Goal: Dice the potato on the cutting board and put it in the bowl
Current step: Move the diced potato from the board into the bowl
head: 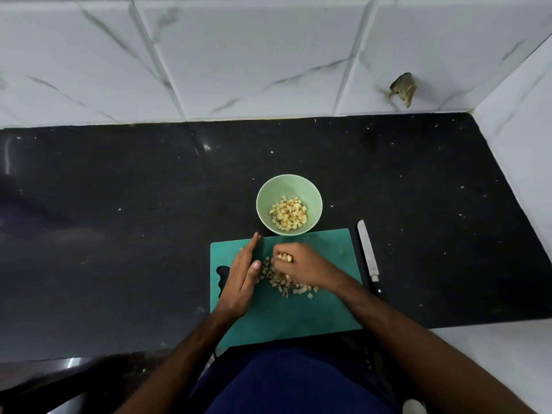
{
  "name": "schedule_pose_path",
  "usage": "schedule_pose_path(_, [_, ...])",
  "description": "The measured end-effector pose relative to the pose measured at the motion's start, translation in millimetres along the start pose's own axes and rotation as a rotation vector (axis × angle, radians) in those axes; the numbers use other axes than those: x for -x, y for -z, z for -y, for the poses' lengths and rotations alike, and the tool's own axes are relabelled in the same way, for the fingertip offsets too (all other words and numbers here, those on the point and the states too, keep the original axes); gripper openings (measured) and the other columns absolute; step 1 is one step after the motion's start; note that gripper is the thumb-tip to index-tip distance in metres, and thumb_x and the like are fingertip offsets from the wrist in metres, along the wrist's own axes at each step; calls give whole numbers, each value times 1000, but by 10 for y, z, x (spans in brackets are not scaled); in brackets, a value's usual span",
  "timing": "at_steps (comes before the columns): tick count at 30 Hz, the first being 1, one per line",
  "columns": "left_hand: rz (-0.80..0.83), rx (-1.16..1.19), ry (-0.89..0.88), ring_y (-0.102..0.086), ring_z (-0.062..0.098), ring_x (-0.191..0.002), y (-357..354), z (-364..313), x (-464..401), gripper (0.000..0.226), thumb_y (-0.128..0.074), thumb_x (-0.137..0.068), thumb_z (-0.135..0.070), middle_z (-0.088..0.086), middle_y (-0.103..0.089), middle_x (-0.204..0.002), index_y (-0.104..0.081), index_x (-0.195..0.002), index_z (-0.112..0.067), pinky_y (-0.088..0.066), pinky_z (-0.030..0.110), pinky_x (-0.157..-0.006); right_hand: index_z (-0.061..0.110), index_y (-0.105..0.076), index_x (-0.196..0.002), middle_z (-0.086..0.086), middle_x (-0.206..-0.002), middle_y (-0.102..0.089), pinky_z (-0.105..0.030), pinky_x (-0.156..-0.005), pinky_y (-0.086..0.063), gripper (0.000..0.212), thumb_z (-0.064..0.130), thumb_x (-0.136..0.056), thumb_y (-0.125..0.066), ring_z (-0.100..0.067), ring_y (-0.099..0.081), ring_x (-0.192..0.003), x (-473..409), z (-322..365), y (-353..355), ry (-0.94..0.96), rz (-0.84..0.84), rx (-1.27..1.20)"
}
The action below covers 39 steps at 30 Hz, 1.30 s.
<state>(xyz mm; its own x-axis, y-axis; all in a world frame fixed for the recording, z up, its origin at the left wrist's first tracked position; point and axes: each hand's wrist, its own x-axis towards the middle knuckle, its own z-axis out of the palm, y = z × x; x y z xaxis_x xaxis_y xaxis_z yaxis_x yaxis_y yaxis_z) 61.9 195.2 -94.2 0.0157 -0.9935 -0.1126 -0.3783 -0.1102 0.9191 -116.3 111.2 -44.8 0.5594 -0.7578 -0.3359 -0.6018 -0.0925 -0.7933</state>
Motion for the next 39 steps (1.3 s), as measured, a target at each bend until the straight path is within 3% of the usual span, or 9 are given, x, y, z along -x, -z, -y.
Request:
schedule_pose_path(8, [124,-207,-50,-19,9,-152,74,107,-69,63,-26,-104,-59,-11,-26,-164,-21,-160,-32,-19,46,-125,16,-59,-81,-6,-73,-59,-16,-40,-23,20,23,-99,-53,-11,-39,-46,4,330,597,-320,350,-596])
schedule_pose_path(11, [164,-302,-96,-6,0,-153,111,86,-65,63,-28,-103,-60,-13,-18,-165,-22,-159,-32,-10,39,-127,15,-58,-79,-5,-68,-58,-16,-39,-23,22,24,-98,-52,-12,-40,-46,-162,536,881,-330,271,-597])
schedule_pose_path(15, [170,-519,-232,-7,3,-154,150,63,-72,66,-31,-104,-57,-8,-27,-163,-26,-159,-20,-7,38,-127,16,-63,-85,-3,-75,-60,-23,-45,-37,16,27,-94,-58,-18,-53,-58,-611,654,999,-279,-11,-207])
schedule_pose_path(18, [218,-648,-248,-2,6,-155,200,108,-40,70,-28,-104,-62,-5,-24,-165,-21,-160,-21,-4,40,-127,9,-67,-117,-4,-108,-67,-33,-77,-50,43,46,-95,-65,-25,-66,-97,-854,582,954,-262,112,336])
schedule_pose_path(22, [323,-737,-267,7,8,-155,297,133,-24,83,-32,-98,-72,-8,-7,-169,-7,-162,-25,1,44,-127,12,-70,-119,-7,-120,-70,-36,-91,-52,29,27,-102,-52,-23,-65,-106,-835,584,1078,-202,53,340])
schedule_pose_path(26, [380,-831,-257,11,10,-155,335,150,-7,109,-40,-84,-87,-7,2,-169,3,-162,-23,4,46,-126,7,-73,-111,-3,-105,-75,-34,-92,-57,29,-5,-94,-53,-11,-71,-98,-695,493,1112,-52,-95,185])
schedule_pose_path(30, [360,-891,-276,9,15,-156,357,209,-36,108,-41,-85,-83,-2,3,-170,0,-162,-20,1,47,-126,3,-71,-113,-9,-105,-74,-25,-85,-57,22,-1,-92,-70,-8,-69,-93,-365,477,1133,37,-160,-192])
schedule_pose_path(35, [263,-860,-291,-28,19,-143,499,221,-64,87,-58,-84,-65,-1,-31,-159,-32,-156,-24,-28,48,-115,-6,-65,-111,-17,-103,-71,-29,-85,-58,20,-9,-98,-50,-23,-68,-95,392,207,848,-24,-78,-727])
schedule_pose_path(39, [270,-869,-303,-40,18,-125,476,153,-130,87,-72,-78,-60,-3,-43,-142,-41,-152,-25,-39,46,-101,-5,-62,-108,-19,-105,-71,-36,-94,-57,51,-28,-79,-26,-31,-66,-105,590,-171,288,-210,-161,-1153])
